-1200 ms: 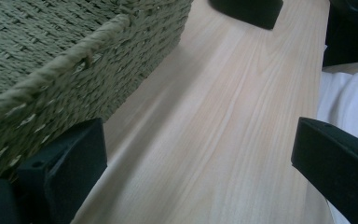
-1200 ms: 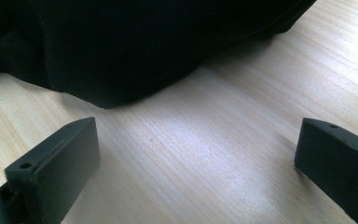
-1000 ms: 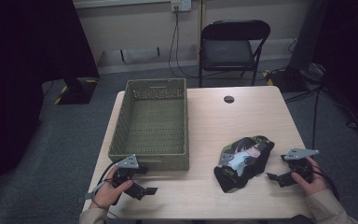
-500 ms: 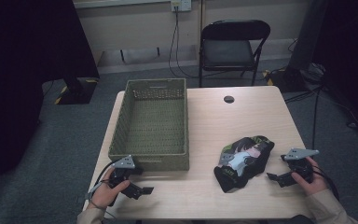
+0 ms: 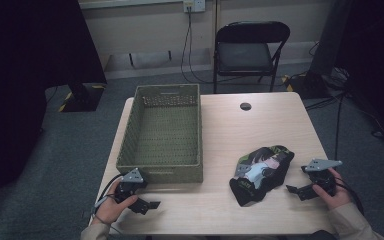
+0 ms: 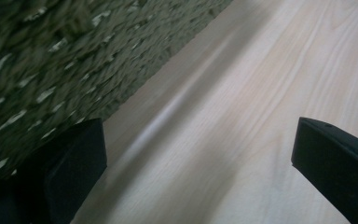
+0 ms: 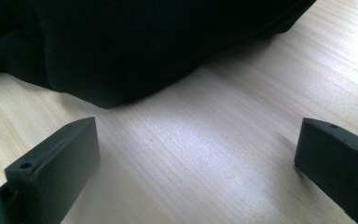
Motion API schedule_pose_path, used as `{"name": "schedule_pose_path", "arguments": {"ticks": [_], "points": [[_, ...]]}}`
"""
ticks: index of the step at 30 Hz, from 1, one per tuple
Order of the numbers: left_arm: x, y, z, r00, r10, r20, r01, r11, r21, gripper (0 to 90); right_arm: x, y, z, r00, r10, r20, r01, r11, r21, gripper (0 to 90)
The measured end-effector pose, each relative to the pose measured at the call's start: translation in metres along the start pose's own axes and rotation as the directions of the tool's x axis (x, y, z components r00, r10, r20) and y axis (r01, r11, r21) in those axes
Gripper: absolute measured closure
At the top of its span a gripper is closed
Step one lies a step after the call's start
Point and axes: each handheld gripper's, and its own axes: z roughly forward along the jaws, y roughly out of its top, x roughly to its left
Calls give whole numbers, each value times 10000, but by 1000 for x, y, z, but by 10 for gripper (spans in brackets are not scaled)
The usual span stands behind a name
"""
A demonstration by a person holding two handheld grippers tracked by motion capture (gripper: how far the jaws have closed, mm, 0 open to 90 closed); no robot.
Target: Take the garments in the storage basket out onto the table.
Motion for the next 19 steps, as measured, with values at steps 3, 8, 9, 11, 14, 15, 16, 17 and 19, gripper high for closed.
{"name": "schedule_pose_path", "arguments": {"ticks": [3,8,9,11,14,15,16,17,19], "points": [[1,-2,0,9997,62,-219,-59,9999,132,27,0,0,0,10000,0,1,0,10000,0,0],[0,-2,3,9982,298,-522,-277,9988,416,27,0,0,0,10000,0,1,0,10000,0,0],[0,-2,4,9979,354,-536,-328,9982,495,27,0,0,0,10000,-2,0,2,10000,0,0],[-2,-2,5,9956,620,-705,-573,9961,670,17,0,0,0,10000,-1,0,1,10000,2,0],[-3,-3,6,9937,816,-772,-761,9945,713,16,0,0,0,10000,1,-2,-1,10000,2,0],[-3,-4,6,9923,937,-808,-877,9933,747,12,0,0,0,10000,2,-3,-2,10000,3,0],[-4,-5,6,9916,977,-848,-917,9931,731,2,0,0,0,10000,2,-4,-2,10000,2,0],[-4,-5,6,9911,1007,-867,-948,9931,697,2,0,0,0,10000,0,-5,0,10000,4,0],[-4,-6,6,9907,1040,-876,-985,9930,644,2,0,0,0,10000,-6,-12,6,10000,7,0]]}}
